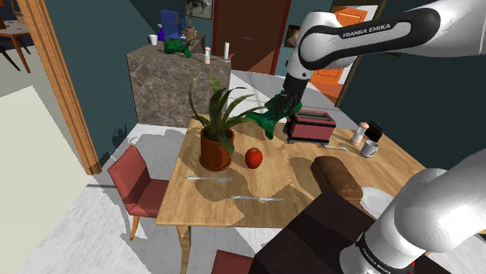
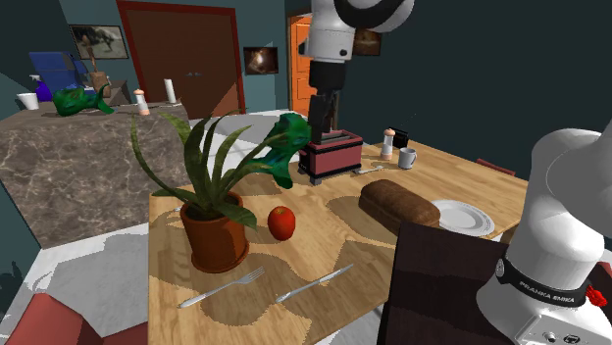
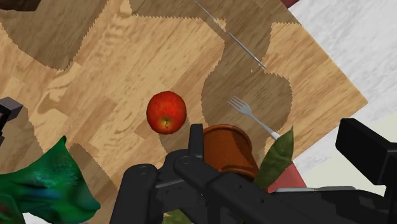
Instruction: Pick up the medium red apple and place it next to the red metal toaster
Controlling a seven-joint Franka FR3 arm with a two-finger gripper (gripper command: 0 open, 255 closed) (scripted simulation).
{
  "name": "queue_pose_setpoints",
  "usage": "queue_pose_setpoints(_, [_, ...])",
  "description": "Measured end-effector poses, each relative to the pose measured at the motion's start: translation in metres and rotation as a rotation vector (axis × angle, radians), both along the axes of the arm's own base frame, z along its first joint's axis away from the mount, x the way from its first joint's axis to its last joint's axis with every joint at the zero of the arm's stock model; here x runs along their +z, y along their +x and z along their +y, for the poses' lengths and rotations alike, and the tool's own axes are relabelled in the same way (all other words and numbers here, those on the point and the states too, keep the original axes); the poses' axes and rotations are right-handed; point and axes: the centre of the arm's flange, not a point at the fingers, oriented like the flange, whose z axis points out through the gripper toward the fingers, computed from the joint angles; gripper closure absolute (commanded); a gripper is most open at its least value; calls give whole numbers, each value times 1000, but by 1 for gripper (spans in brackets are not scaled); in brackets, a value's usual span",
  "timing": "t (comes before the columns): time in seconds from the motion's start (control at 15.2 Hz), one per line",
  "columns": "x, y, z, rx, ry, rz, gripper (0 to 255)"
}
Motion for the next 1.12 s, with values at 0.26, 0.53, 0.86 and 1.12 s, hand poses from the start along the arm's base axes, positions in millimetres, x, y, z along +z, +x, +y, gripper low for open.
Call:
queue_pose_setpoints(0.26, [-36, 35, -13, 20, -2, 17, 0])
queue_pose_setpoints(0.53, [-76, 66, -34, 41, -5, 35, 0])
queue_pose_setpoints(0.86, [-126, 108, -55, 66, -8, 57, 0])
queue_pose_setpoints(1.12, [-169, 142, -72, 87, -11, 75, 0])
